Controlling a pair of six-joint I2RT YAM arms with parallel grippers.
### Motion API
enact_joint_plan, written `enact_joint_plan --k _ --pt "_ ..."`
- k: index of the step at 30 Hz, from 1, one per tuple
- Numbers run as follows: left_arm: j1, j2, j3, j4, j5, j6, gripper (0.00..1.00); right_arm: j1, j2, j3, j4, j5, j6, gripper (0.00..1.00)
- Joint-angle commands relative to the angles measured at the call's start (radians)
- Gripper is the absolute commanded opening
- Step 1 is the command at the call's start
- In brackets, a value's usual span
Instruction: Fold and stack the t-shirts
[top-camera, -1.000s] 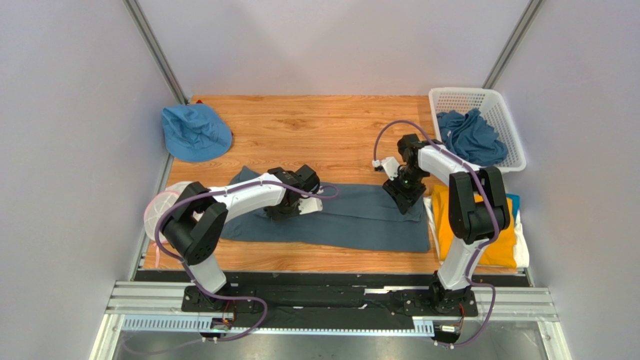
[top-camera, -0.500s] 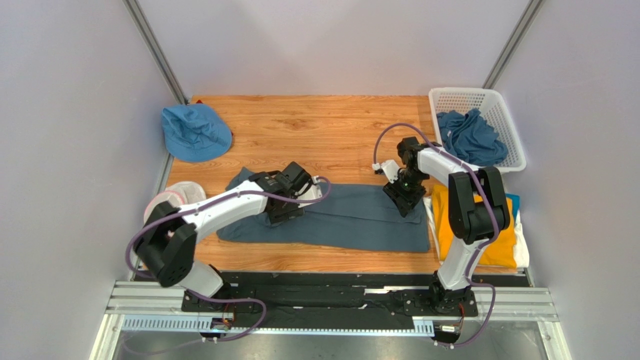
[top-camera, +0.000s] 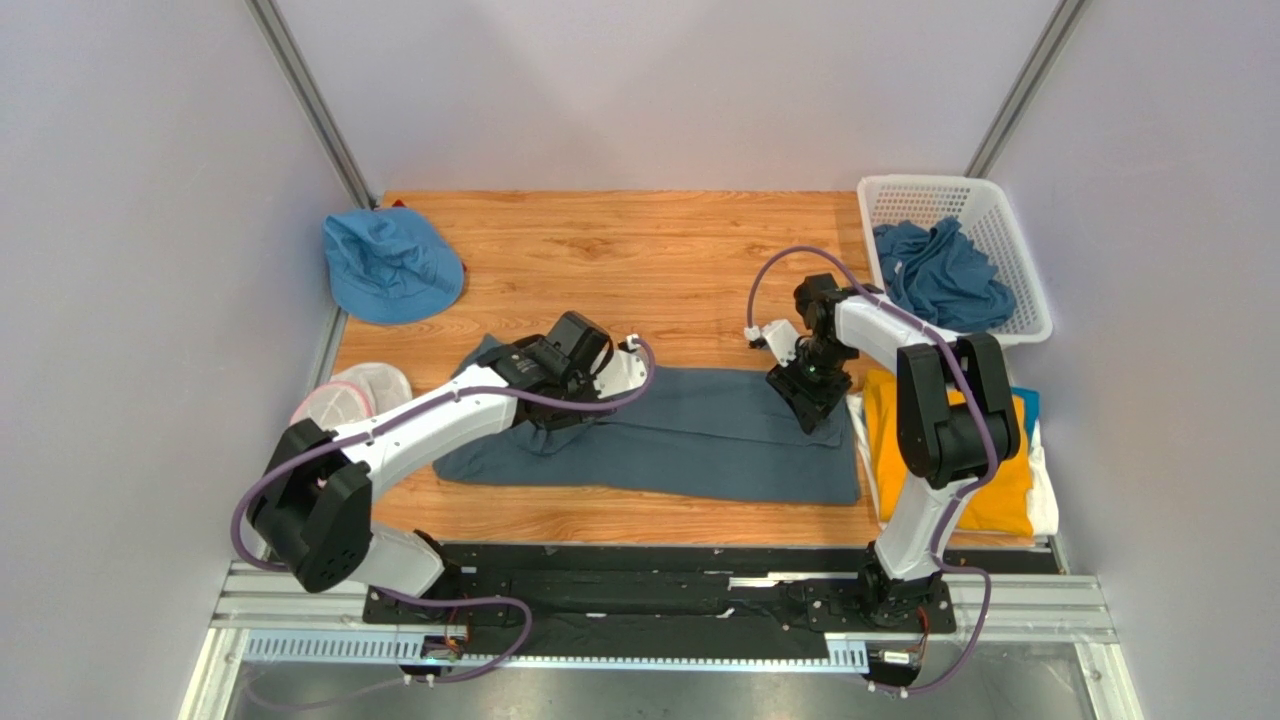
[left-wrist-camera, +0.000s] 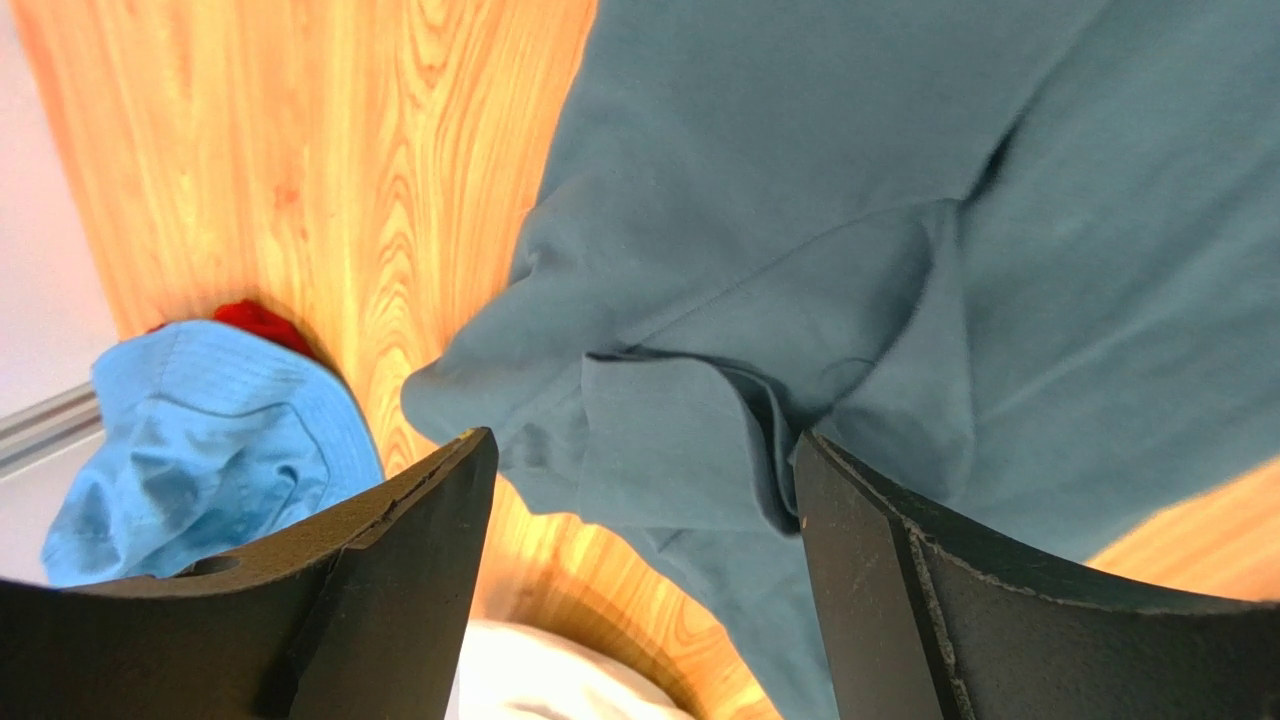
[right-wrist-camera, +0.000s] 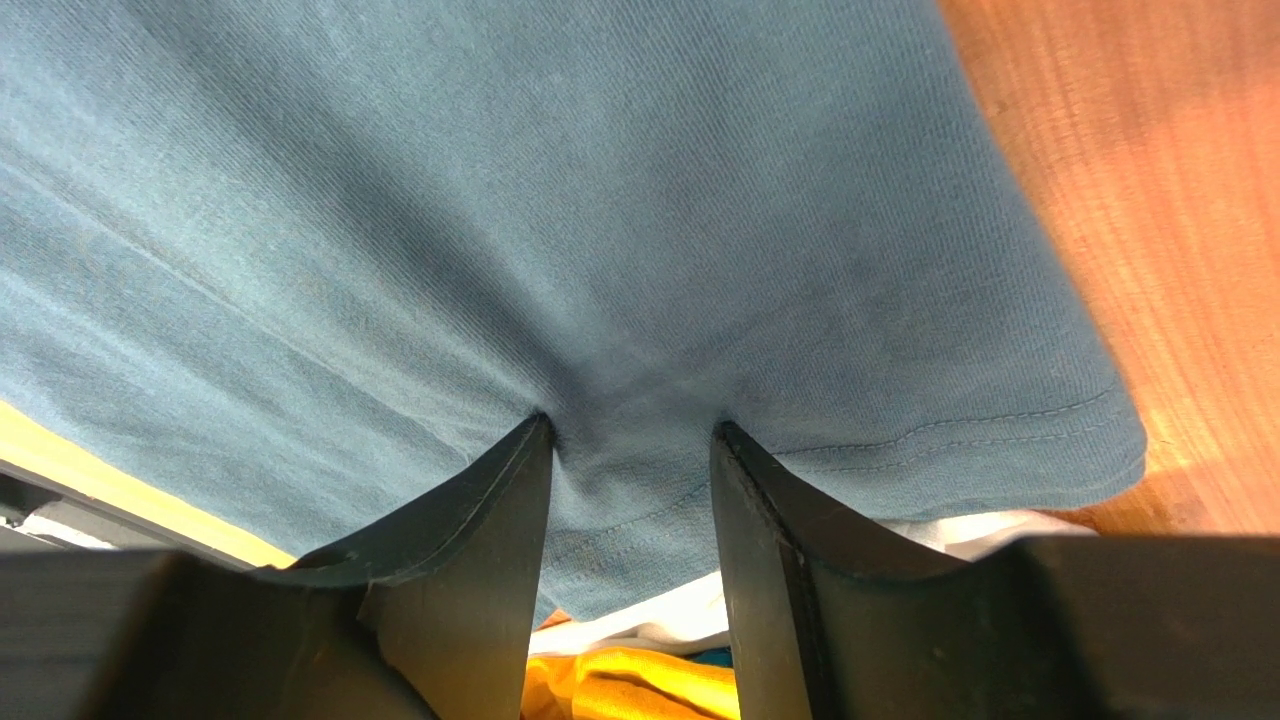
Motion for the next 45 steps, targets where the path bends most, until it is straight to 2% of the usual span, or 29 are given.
enact_joint_plan --k 1,5,12,17,26,31,38,45 --pt "0.066 0.051 0.016 0.069 0.037 0.052 0.81 0.002 -0.015 -0.016 0.018 0.021 0.005 0.47" --pt "0.117 0.096 0.039 0.056 0.074 0.07 0.82 0.002 -0.02 -0.027 0.021 0.024 0.001 0.46" --pt "0.216 0.16 0.108 -0.024 0.229 0.095 0.81 0.002 -0.022 -0.03 0.02 0.024 0.002 0.46" --pt "0.239 0.186 0.119 -0.031 0.249 0.108 0.78 0.002 -0.023 -0.033 0.017 0.019 0.002 0.45" --pt "0.276 0.225 0.14 -0.052 0.281 0.127 0.68 0.002 -0.023 -0.046 0.021 0.022 0.002 0.45" --pt "0.295 0.246 0.151 -0.058 0.281 0.139 0.59 0.0 -0.025 -0.052 0.021 0.022 0.002 0.44" --pt "0.302 0.268 0.165 -0.067 0.309 0.147 0.38 0.002 -0.032 -0.059 0.023 0.03 0.001 0.44" --pt "0.302 0.269 0.162 -0.081 0.313 0.151 0.23 0.002 -0.032 -0.059 0.021 0.03 0.001 0.44"
